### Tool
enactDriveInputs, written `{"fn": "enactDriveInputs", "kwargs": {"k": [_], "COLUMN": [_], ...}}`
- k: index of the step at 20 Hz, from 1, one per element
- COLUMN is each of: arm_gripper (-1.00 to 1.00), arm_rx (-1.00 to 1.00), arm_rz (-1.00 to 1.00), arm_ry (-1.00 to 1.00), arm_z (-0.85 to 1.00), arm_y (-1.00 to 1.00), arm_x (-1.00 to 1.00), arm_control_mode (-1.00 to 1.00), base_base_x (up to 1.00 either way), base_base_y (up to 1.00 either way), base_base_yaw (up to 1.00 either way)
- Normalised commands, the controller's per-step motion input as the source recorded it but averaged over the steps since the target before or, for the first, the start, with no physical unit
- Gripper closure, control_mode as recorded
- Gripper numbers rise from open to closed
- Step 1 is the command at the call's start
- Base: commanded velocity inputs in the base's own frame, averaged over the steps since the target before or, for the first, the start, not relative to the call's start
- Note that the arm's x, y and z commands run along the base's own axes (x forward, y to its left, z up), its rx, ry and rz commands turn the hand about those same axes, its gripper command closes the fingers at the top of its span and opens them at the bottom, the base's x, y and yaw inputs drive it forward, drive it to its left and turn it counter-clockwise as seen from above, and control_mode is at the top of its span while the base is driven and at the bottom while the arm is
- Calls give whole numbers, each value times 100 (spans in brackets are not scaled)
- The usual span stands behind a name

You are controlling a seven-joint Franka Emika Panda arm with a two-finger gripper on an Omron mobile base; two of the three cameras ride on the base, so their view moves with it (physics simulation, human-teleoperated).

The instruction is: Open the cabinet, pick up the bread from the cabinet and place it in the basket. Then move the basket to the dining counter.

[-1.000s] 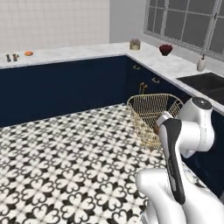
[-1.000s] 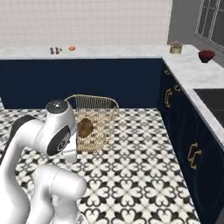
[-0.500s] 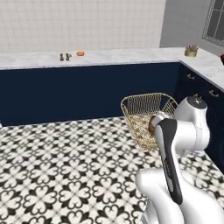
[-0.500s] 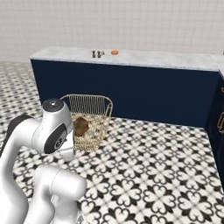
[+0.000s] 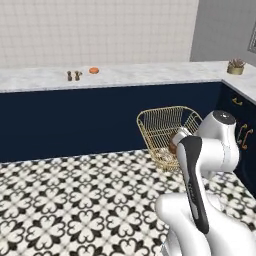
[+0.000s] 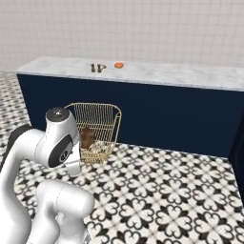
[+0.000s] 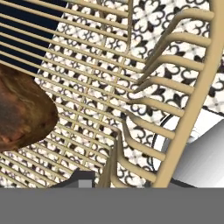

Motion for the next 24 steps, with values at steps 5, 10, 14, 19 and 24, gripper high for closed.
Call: {"fn": "enactDriveInputs", "kwargs": {"k": [5,10,14,19,24], "arm_gripper": [100,100,100,100,100], "arm_rx": [0,0,0,0,0], "arm_rz": [0,0,0,0,0], "arm_ry": [0,0,0,0,0], "arm_z": [0,0,0,0,0], "arm_y": [0,0,0,0,0], "arm_x": [0,0,0,0,0], "arm_control_mode": [100,100,100,100,100], "base_base_x": [100,100,100,100,100], "base_base_y": [-17,-37,-43,-45,-23], "base_base_yaw": [0,0,0,0,3]}}
